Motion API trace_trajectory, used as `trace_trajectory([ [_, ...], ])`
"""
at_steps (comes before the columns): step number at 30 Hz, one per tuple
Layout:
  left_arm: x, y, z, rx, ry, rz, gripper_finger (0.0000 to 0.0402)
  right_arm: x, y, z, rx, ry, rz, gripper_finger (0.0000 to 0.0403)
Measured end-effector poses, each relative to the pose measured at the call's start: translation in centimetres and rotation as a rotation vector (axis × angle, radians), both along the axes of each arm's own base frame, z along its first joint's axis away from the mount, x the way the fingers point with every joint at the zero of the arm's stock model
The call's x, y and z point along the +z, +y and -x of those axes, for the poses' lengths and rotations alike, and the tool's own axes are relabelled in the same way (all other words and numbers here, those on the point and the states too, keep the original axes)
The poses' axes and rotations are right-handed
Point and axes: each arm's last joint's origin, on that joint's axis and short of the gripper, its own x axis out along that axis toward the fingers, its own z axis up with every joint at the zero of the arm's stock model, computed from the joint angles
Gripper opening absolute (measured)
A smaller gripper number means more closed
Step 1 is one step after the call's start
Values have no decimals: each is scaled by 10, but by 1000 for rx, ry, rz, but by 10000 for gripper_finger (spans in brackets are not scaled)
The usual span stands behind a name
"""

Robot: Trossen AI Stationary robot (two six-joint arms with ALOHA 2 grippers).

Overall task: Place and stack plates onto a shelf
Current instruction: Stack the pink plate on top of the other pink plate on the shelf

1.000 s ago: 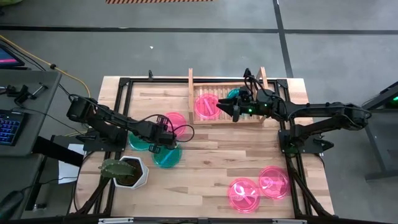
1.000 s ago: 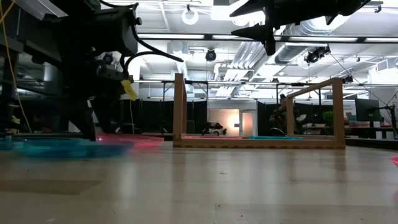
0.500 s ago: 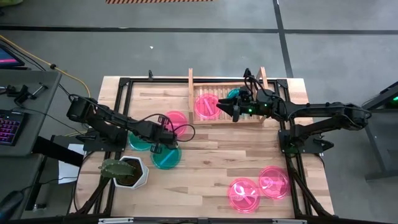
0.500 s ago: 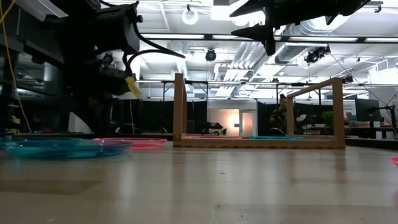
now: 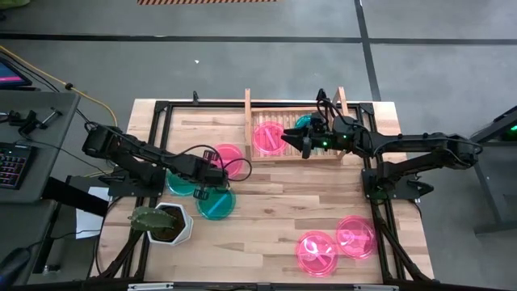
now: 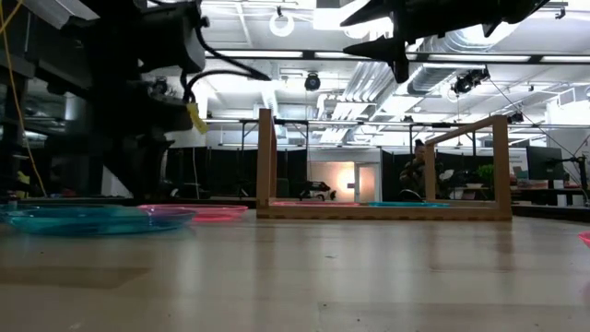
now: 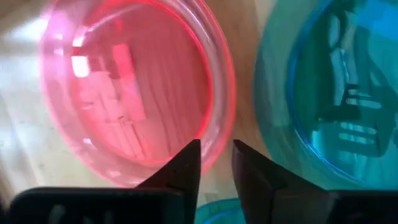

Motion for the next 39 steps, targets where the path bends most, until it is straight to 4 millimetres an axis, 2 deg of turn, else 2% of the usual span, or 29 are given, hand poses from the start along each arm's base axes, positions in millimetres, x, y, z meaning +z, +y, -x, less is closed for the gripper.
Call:
trace_trajectory([
  [7,-17,6,8,-59,53,10,126,-1,0,0,0,8,0,186],
  [16,-18,15,5,-46,26,-3,130,-1,0,0,0,7,0,186],
  [20,-20,20,3,-50,35,-4,100,-1,0,0,-3,7,0,186],
  [25,-22,26,3,-28,41,10,15,-1,0,0,-10,6,-4,186],
  [27,-21,27,4,-1,32,19,9,-1,0,0,-11,6,-6,186],
  [32,-4,29,8,46,61,51,2,0,0,0,-11,4,-8,186],
  [36,24,29,8,49,39,70,1,0,0,0,-11,-2,-5,186],
  [39,54,29,9,65,-9,74,1,0,0,0,-11,-2,-5,186],
])
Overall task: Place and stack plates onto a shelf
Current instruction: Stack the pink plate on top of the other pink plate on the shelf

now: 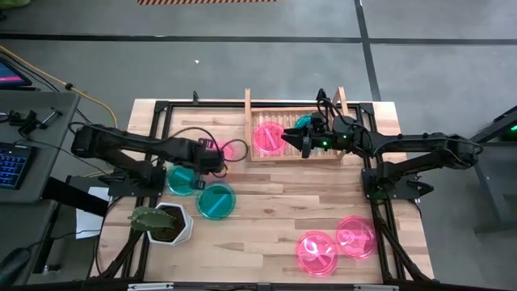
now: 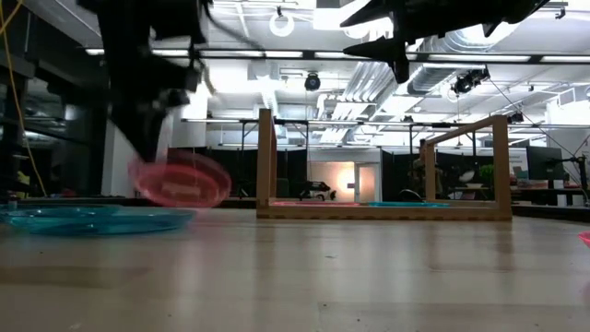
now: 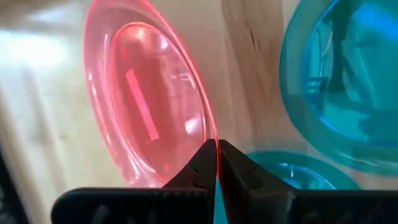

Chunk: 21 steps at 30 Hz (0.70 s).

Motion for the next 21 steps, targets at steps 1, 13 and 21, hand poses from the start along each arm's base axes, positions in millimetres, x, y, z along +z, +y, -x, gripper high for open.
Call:
trace_trajectory([
  [1,10,0,0,10,-18,2,1,0,0,0,0,0,0,186],
  [13,119,14,24,305,-244,-145,0,5,-7,1,-32,-62,-34,186],
  [21,191,43,6,247,-409,-260,0,22,-14,9,-5,-200,-46,186],
])
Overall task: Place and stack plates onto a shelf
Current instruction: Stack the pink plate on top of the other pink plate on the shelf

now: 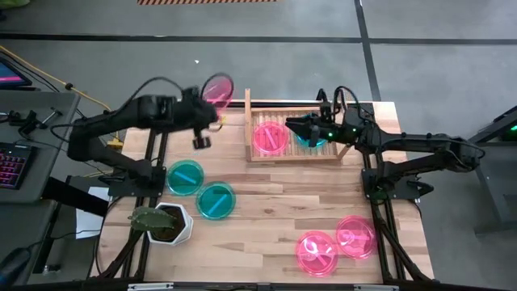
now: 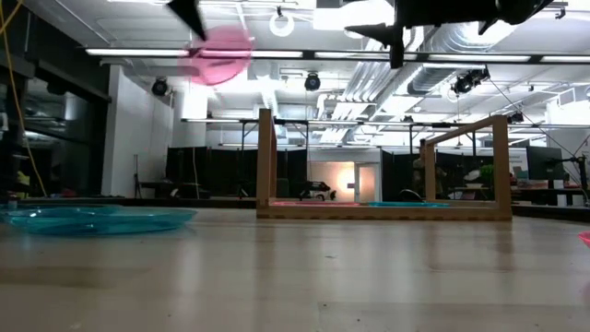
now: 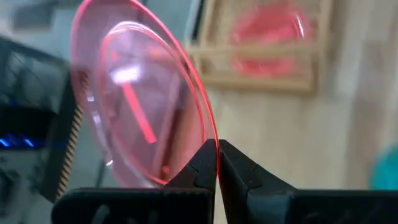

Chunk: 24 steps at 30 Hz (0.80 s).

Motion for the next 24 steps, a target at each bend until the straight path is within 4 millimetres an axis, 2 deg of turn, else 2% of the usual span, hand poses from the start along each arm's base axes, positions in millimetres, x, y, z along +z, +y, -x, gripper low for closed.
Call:
trace_trajectory([
  [3,20,15,-23,-41,-13,-78,0,7,-1,7,-13,-28,30,186],
  [5,27,24,-44,-78,1,-123,0,13,-1,13,-23,-45,63,186],
  [10,23,41,-104,-149,-2,-200,0,23,-2,24,-55,-74,147,186],
  [13,8,45,-137,-204,11,-233,0,26,-2,29,-74,-85,178,186],
  [16,-16,44,-163,-264,38,-214,0,29,-1,32,-104,-90,201,186],
  [24,-82,35,-210,-345,88,-39,0,37,-1,42,-164,-123,255,186],
])
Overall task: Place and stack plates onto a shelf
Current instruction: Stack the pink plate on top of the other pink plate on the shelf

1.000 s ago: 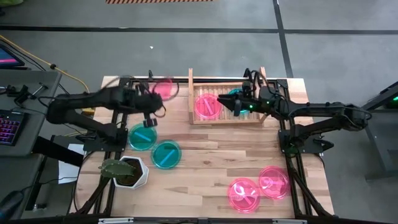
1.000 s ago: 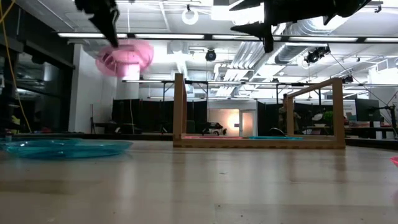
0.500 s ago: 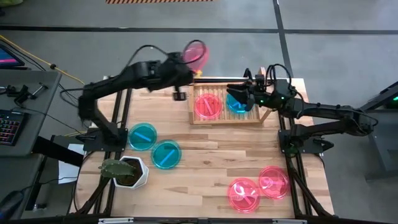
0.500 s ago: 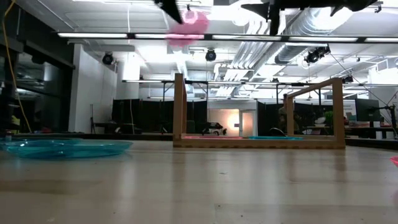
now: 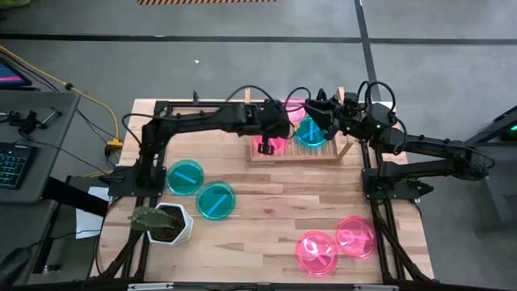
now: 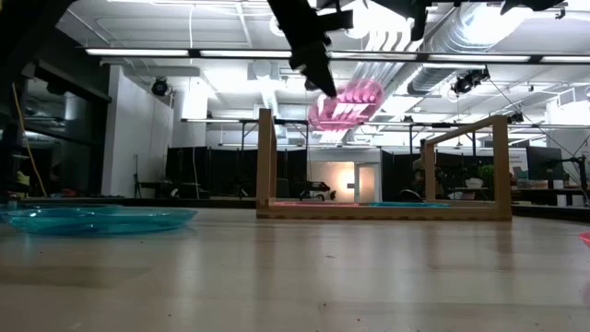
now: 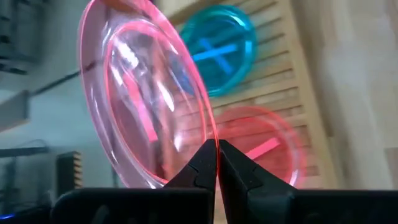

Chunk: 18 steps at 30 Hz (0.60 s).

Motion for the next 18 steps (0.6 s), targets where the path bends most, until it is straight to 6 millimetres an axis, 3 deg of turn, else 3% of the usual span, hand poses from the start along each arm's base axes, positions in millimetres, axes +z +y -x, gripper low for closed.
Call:
trace_trajectory([
  [8,-59,-3,-27,29,83,98,0,-1,-3,2,-17,15,-5,186],
  [18,-75,-4,-28,264,37,238,0,-6,-3,1,-15,62,-26,186],
])
